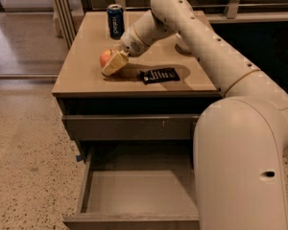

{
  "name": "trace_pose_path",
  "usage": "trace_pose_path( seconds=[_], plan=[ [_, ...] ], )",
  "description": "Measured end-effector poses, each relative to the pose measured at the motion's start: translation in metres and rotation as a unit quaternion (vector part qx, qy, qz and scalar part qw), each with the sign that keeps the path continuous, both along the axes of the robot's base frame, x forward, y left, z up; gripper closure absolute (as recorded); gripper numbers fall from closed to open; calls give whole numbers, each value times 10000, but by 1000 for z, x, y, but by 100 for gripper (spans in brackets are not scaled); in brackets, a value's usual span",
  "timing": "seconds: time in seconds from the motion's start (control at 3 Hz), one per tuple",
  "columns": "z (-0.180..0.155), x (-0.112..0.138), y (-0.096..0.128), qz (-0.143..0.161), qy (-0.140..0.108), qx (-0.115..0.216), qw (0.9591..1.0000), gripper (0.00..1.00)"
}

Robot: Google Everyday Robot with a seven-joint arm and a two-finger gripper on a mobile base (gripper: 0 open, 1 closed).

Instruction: Pick apple from middle drawer and place on counter

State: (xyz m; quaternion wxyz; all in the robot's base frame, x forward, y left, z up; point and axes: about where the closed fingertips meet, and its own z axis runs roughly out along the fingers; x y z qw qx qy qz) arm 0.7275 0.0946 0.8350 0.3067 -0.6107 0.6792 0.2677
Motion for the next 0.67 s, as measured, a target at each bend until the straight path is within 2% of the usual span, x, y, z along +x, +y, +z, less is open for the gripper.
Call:
trace_pose_path(
  seconds=[0.33, 0.67],
  plan=[
    [0, 0, 0, 0, 0, 0, 10000, 0],
    [0, 0, 0, 0, 0, 0, 10000, 0]
  ],
)
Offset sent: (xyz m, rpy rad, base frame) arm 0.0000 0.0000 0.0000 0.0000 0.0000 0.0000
